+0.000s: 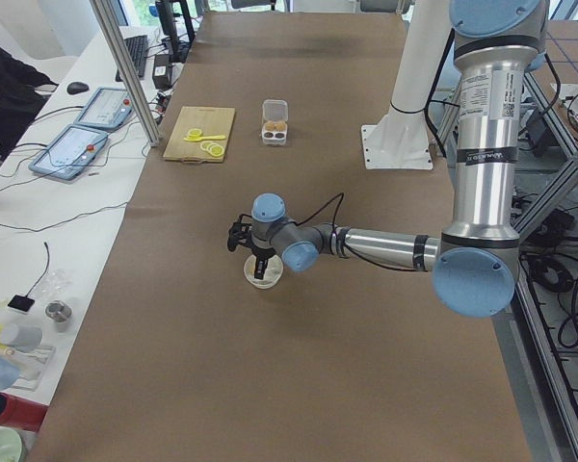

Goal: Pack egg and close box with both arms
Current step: 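Close the left gripper on the brown egg and lift it from the bowl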

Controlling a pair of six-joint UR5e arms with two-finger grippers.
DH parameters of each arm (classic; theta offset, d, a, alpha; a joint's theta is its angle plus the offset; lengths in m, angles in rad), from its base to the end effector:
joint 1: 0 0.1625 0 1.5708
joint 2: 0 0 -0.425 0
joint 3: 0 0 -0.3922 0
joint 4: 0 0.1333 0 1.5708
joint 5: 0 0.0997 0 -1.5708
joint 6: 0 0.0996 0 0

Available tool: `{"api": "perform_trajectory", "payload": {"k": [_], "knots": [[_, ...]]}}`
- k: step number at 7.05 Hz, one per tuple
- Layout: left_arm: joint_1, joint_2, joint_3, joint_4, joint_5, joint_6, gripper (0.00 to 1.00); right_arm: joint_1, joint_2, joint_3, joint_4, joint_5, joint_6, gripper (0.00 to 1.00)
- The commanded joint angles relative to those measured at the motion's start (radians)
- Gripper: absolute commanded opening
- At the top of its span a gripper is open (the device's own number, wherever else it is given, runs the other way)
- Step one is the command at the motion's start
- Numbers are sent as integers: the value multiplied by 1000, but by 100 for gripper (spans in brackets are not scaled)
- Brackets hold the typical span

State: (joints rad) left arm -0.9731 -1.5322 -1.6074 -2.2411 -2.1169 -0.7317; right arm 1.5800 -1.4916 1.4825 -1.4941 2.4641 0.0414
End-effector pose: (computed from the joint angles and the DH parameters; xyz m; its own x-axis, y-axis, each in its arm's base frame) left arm 0.2178 -0.4648 0.5930 0.6859 0.1223 -0.7173 0.0223 0.9818 0.1887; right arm 0.0606 -0.5290 0.6453 0.6264 -0.0055 0.7795 -0.0351 0.9988 0.0353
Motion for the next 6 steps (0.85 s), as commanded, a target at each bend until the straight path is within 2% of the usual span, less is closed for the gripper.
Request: {"api": "perform_trajectory", "payload": {"k": [1, 3, 4, 5, 6], "knots": [[-1, 72, -84, 3, -1, 0, 41, 0, 1, -1, 0, -1, 0, 100], [-31, 81, -169, 14, -15, -5, 38, 0, 1, -1, 0, -1, 0, 100], [-89, 64, -190, 12, -88, -21, 38, 0, 1, -1, 1, 1, 0, 100], [-101, 28, -215, -1, -98, -148, 38, 0, -1, -1, 0, 1, 0, 100], [-96, -88, -223, 1, -100, -387, 38, 0, 1, -1, 0, 1, 0, 100]]}}
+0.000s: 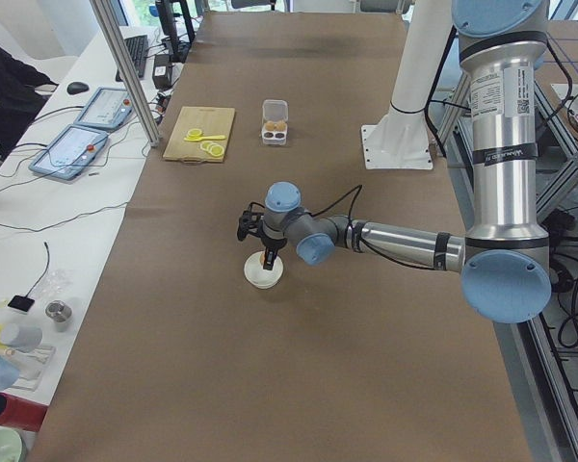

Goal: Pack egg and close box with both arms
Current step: 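Carry the egg with the left gripper over the clear egg box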

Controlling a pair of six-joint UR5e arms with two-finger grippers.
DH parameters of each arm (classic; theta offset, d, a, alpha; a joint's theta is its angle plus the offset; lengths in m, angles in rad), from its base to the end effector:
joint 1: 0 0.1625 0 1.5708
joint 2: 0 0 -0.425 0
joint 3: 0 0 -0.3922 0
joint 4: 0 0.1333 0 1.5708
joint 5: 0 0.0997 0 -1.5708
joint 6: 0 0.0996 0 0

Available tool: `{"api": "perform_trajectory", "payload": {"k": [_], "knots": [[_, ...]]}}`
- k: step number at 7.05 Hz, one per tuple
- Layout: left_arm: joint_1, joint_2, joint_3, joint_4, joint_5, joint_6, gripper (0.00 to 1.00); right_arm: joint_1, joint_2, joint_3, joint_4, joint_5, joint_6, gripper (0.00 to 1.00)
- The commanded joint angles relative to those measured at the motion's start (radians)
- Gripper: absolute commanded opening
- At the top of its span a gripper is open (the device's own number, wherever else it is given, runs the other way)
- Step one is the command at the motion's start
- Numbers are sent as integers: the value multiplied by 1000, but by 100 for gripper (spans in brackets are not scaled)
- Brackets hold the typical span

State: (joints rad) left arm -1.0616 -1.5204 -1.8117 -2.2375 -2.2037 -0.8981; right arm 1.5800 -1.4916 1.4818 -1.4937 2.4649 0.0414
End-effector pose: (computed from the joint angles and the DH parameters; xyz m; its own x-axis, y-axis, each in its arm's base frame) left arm 0.1737 -0.4638 0.4899 0.5524 0.0412 -0.8325 0.1813 0.9689 0.1683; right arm 0.0605 -0.5289 0.6455 0.6258 -0.0053 0.7800 -0.0351 0.9988 0.0350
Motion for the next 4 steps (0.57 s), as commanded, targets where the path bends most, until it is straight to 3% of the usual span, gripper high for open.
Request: {"api": "perform_trajectory", "payload": {"k": [1, 2, 3, 4], "knots": [[21, -206, -17, -1, -13, -384, 38, 0, 2, 0, 0, -1, 0, 100], [90, -299, -11, -1, 7, -522, 38, 0, 2, -1, -2, -1, 0, 100], [186, -417, 14, 2, 112, -657, 38, 0, 1, -2, -2, 0, 2, 100], [342, -564, 99, 6, 295, -768, 38, 0, 2, -2, -2, 0, 2, 100]]}}
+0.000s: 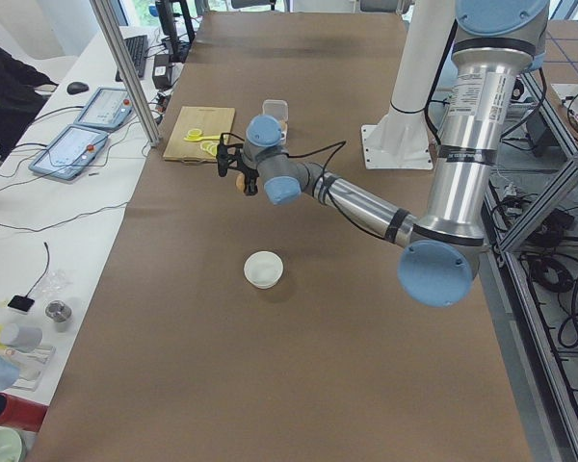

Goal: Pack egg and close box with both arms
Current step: 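Carry the egg with the left gripper over the clear egg box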

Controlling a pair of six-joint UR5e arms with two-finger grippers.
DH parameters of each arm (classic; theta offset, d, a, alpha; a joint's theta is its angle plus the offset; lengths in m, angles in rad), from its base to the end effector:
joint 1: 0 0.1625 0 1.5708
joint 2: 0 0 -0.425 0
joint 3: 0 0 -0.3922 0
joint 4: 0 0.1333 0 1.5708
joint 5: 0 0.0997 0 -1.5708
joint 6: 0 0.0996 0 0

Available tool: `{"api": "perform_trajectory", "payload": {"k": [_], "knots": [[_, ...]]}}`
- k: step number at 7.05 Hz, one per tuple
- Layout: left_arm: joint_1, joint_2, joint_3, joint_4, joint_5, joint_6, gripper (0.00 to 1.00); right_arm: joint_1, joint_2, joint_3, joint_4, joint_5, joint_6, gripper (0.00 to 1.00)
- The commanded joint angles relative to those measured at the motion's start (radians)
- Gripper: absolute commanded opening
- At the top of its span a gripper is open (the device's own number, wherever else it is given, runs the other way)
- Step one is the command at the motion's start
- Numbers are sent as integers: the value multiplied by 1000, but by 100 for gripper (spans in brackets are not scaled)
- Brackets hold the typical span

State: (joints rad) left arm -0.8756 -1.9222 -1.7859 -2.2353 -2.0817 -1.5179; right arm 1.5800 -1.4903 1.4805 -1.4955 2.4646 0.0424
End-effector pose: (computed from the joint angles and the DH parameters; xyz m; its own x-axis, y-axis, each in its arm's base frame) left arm 0.3145 -0.5091 0.2860 0.2330 -0.2073 -0.9501 0.3628 0.9250 -0.1129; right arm 0.0605 -0.5294 0.6457 0.6259 -0.0029 0.7799 -0.0357 0.9988 0.0324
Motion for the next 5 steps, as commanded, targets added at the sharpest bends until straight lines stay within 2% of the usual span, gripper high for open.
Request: {"api": "perform_trajectory", "payload": {"k": [1, 2, 3, 5], "knots": [[285, -264, 153, 2, 322, -206, 38, 0, 1, 0, 0, -1, 1, 100], [353, -287, 161, -1, 380, -255, 38, 0, -2, 0, 0, 0, 1, 100], [406, -323, 198, -6, 476, -281, 38, 0, -5, 0, 0, 0, 1, 100], [438, -345, 314, -85, 519, -285, 38, 0, -2, 0, 0, -1, 1, 100]]}}
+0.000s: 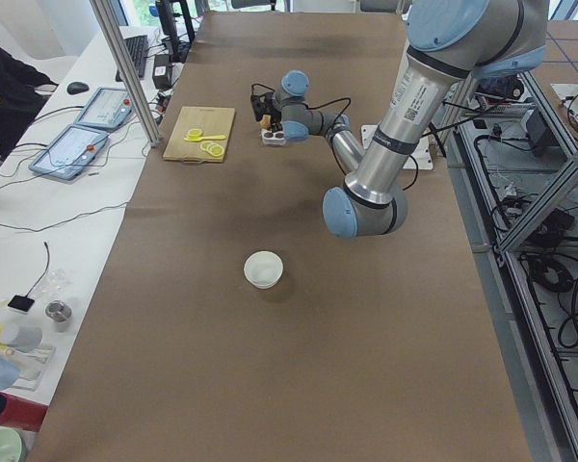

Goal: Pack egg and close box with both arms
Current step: 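Carry the egg with the left gripper over the clear egg box, then lower the egg into an empty slot and open the left gripper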

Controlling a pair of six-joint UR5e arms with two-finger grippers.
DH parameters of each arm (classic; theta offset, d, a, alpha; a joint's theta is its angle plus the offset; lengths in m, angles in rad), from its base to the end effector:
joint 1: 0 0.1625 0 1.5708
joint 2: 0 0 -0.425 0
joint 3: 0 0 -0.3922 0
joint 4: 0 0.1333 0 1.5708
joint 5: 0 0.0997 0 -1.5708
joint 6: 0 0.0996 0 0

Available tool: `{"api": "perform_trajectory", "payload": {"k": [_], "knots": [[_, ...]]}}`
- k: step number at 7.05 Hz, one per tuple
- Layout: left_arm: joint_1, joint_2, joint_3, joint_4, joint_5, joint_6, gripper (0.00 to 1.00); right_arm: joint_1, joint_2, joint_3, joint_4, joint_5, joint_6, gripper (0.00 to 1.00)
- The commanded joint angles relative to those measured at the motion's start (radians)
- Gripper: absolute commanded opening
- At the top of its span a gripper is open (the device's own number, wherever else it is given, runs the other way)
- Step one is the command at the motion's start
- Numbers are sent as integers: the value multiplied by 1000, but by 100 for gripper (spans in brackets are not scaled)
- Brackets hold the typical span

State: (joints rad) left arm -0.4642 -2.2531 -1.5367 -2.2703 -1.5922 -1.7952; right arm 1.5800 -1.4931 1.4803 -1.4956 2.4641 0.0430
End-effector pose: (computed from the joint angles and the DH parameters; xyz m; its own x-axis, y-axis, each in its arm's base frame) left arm 0.5670 -0.4306 0.1804 0.0974 -0.2976 -0.9497 0.4622 0.8586 -0.2216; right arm 0.0606 -0.5280 0.6473 0.6263 0.0001 0.7796 -0.0361 0.9989 0.0289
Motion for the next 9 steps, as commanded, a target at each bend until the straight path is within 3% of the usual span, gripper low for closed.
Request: {"api": "perform_trajectory", "payload": {"k": [1, 6, 7, 8, 9], "knots": [[32, -14, 82, -66, 29, -9, 39, 0, 1, 0, 0, -1, 0, 100], [38, -16, 83, -89, 29, -10, 43, 0, 1, 2, 2, 1, 0, 100], [38, -16, 83, -89, 29, -10, 79, 0, 2, 2, 0, 1, 0, 100], [38, -16, 84, -89, 29, -6, 97, 0, 4, 2, 0, 0, 0, 100], [38, -14, 83, -89, 29, -6, 97, 0, 4, 2, 0, 1, 0, 100]]}}
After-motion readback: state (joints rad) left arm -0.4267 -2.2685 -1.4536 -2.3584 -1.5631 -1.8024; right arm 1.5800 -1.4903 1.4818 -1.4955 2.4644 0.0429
